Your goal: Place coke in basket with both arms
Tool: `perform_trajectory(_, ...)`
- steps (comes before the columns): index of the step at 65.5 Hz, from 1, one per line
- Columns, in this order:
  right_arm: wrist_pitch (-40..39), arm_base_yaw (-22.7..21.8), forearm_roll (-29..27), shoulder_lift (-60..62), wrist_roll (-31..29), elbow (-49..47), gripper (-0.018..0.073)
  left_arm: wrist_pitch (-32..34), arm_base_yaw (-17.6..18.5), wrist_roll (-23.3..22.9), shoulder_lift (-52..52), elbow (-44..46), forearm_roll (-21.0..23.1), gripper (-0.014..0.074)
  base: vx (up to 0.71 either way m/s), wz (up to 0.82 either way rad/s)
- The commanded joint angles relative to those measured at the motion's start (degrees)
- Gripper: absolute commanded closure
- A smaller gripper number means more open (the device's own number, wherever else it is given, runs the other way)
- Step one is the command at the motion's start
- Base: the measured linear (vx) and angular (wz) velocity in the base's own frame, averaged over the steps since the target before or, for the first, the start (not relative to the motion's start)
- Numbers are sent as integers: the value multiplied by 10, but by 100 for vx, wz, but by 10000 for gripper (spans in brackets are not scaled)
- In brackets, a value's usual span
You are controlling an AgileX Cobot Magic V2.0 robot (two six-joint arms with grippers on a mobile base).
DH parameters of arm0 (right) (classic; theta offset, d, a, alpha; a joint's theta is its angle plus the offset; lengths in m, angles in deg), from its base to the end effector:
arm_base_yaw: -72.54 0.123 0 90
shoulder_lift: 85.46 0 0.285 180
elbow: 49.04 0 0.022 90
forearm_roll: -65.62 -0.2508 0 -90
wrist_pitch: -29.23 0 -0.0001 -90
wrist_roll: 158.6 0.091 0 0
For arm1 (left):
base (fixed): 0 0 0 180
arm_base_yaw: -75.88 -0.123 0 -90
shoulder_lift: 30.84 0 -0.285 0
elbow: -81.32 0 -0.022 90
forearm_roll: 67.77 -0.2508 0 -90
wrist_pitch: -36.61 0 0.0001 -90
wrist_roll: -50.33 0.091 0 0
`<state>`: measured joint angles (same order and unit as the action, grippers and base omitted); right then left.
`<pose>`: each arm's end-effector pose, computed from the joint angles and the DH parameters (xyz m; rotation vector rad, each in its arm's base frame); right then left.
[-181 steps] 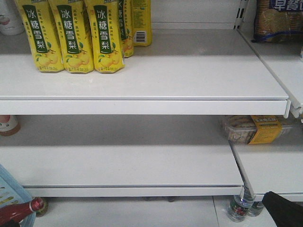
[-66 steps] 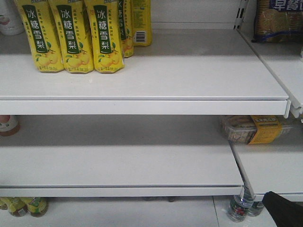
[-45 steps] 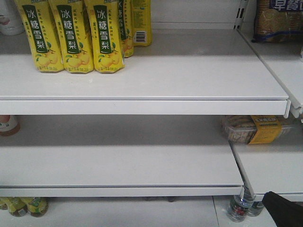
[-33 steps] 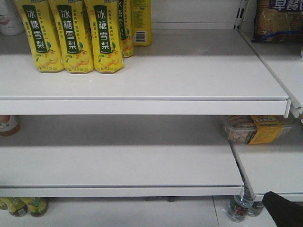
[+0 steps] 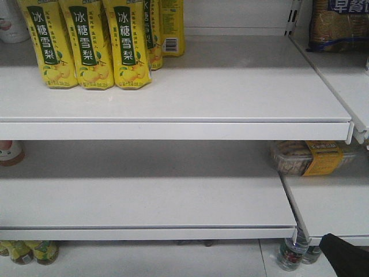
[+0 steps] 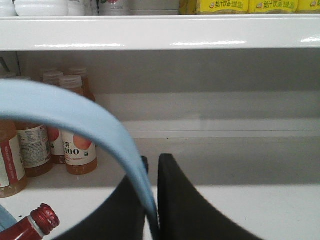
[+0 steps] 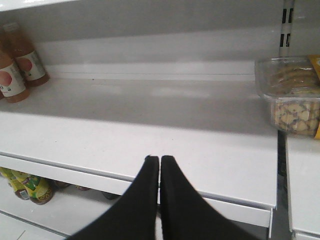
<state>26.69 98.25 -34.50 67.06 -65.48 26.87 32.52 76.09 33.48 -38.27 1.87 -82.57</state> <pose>0.0778 0.0332 0.1961 -0.1679 1.8266 0.4415 0.0576 0.0015 0.1941 -0.0402 1.5849 -0.0169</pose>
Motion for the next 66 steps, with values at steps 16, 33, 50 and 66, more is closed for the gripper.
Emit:
perform_trajectory(16, 10, 1, -24, -3, -1, -16, 564, 84, -1, 34, 12, -5, -33, 603, 0, 0)
perform_trajectory(33, 10, 1, -24, -3, -1, -16, 564, 84, -1, 34, 12, -5, -33, 603, 0, 0)
perform_trajectory(50, 15, 1, 186, -3, -1, -16, 564, 84, -1, 34, 12, -5, -33, 603, 0, 0)
perform_trajectory(66, 150, 1, 526, -3, -1, -16, 564, 84, -1, 34, 12, -5, -33, 603, 0, 0)
